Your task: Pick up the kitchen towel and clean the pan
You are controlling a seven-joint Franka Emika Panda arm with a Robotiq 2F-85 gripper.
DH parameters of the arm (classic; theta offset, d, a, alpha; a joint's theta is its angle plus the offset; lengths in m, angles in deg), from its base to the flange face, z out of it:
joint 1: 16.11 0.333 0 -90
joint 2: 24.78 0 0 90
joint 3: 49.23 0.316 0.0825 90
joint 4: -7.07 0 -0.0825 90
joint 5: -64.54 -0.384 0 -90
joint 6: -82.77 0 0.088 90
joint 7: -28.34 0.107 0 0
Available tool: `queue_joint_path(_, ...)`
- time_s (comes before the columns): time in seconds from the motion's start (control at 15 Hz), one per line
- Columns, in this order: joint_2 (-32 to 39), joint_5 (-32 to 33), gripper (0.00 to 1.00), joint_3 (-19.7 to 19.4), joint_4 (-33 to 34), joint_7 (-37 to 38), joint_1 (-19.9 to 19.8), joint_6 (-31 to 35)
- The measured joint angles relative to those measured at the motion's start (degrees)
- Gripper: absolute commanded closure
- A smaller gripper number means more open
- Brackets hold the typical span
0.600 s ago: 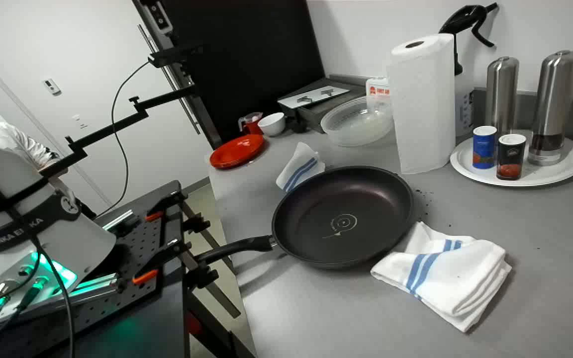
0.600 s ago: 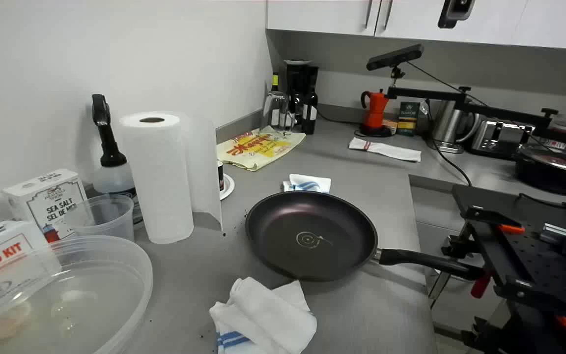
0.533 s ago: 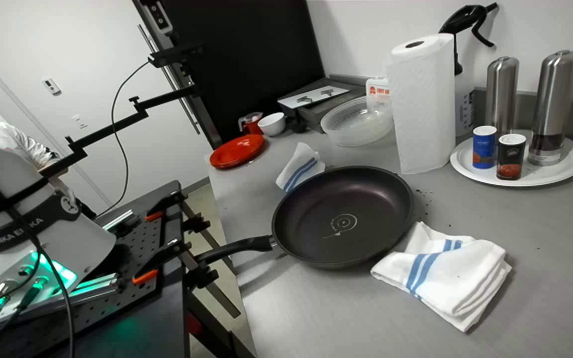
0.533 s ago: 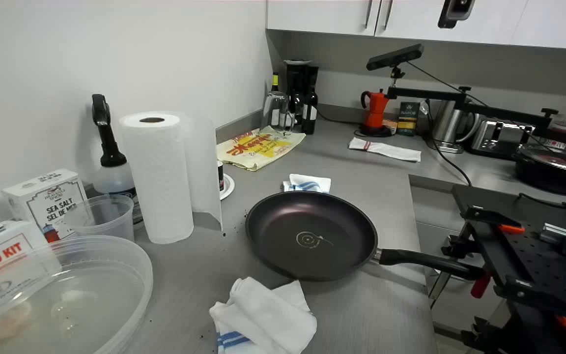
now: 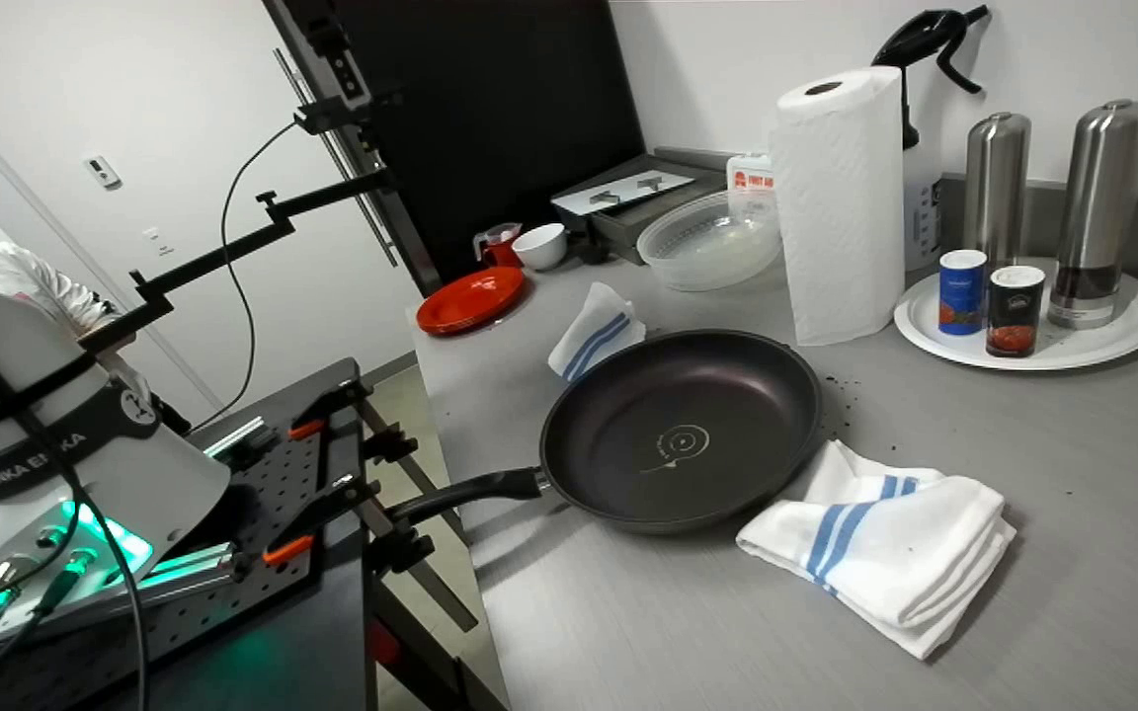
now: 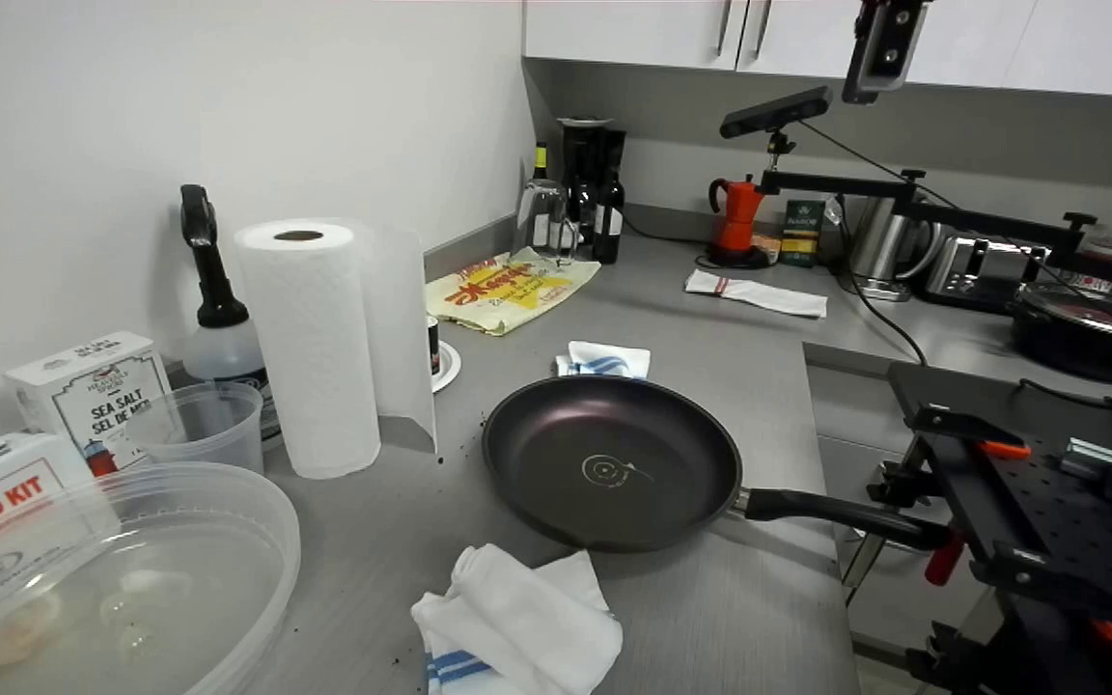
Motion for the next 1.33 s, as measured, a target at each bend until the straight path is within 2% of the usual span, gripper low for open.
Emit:
queue_joint_path(0.47,11.8,-3.6,0.0,1.6,-0.8,-0.3,4.7,11.9)
queue_joint_path(0.87,24.2,-5.1,0.0,4.4,-0.2,-0.4,8.1,24.3)
queue_joint_path(1.33,41.0,-5.1,0.0,6.9,5.1,-0.4,9.0,39.1)
